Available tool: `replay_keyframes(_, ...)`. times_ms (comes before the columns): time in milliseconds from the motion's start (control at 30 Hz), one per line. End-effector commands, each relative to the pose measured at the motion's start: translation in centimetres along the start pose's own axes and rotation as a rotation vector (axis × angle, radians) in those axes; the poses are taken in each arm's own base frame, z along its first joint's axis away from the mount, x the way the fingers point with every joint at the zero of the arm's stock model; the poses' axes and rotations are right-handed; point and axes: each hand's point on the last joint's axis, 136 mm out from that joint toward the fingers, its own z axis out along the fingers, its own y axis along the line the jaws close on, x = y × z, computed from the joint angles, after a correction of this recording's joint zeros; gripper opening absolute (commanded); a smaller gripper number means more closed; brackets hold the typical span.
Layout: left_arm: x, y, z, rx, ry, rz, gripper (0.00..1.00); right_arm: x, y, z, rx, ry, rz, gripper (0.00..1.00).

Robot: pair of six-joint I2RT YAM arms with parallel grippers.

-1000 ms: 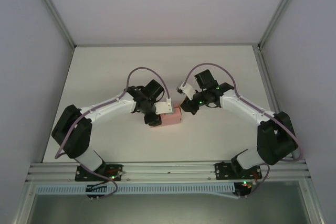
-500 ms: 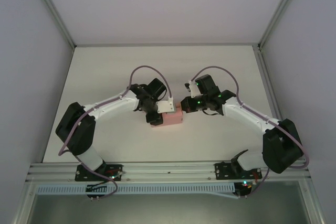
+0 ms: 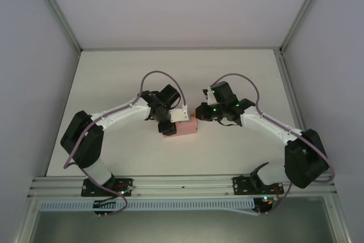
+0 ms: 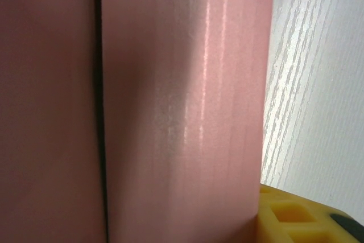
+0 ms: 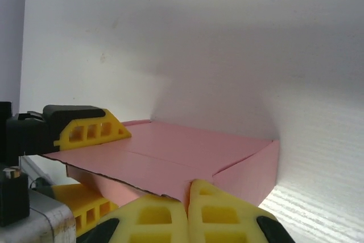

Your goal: Assemble paper box

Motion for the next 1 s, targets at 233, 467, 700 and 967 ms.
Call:
replay_keyframes(233,-1.0,1.2,0.7,-0.028,-0.013,-0.032,0.49,2.4,-2.1,1.0,-0.012,-0.189,-0.199,0.0)
replay_keyframes(467,-1.1,1.2,0.6,-0.031,-0.02,-0.044,0.51,3.9,-4.0,1.0,0.138,-0.23,-0.337,0.0)
replay_keyframes(700,-1.0,1.2,0.5,-0.033,-0.019,-0.046,0.54,4.4,-4.9,0.2,0.208,-0.256,-0.384,0.0)
replay_keyframes(967,-1.2,1.1,0.5,-0.029,-0.027,-0.048,0.54,4.2,-4.3,0.6,0.308,-0.273,-0.437,0.0)
